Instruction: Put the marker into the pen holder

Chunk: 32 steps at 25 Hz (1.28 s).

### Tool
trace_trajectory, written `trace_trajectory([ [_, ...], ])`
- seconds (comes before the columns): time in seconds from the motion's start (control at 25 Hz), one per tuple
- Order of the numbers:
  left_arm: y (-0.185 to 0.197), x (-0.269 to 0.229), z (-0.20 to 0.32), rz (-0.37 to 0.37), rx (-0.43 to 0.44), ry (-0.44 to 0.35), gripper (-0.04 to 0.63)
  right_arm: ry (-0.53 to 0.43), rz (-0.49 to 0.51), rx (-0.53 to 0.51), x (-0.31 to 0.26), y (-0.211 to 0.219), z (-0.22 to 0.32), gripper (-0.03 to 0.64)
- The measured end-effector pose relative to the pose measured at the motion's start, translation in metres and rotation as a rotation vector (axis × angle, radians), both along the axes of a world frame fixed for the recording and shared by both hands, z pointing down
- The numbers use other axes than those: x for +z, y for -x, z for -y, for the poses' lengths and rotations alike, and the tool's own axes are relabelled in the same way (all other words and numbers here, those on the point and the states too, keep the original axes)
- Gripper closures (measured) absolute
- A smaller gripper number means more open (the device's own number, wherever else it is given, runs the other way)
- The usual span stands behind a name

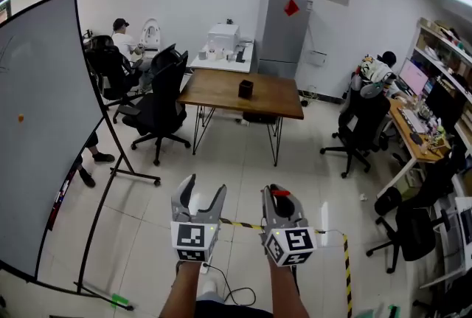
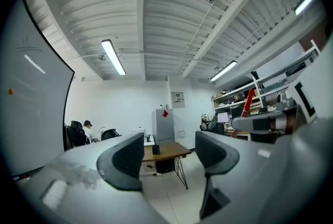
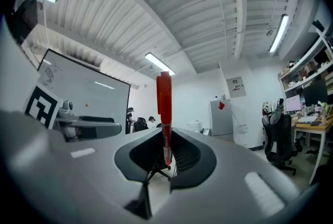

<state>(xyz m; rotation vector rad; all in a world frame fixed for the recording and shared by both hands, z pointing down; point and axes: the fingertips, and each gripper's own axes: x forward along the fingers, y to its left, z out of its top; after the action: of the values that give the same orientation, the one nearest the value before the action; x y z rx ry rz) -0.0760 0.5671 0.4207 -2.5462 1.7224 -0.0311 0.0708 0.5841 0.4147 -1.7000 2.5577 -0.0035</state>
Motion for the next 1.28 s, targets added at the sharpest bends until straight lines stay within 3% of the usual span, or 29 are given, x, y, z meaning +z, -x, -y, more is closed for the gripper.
trace_trajectory([
  [0.28,0.047,0.004,0.091,-0.05,0.029,0.04,0.285,-0.006,-0.04,0.016,-0.007,0.054,0.081,0.569],
  [0.52,0.06,0.026,0.15,-0.034,0.043,0.059,0.285,0.02,-0.053,0.032,0.006,0.062,0.131,0.569],
  [0.76,0.045,0.034,0.195,0.005,0.072,0.06,0.285,0.028,-0.036,0.044,0.01,0.048,0.186,0.569],
  [1.04,0.027,0.029,0.283,0.031,0.014,0.055,0.285,0.001,0.006,0.005,-0.001,0.024,0.273,0.569],
  [1.28,-0.013,0.011,0.356,0.06,-0.029,0.038,0.285,-0.045,0.026,-0.012,-0.024,-0.023,0.35,0.569],
])
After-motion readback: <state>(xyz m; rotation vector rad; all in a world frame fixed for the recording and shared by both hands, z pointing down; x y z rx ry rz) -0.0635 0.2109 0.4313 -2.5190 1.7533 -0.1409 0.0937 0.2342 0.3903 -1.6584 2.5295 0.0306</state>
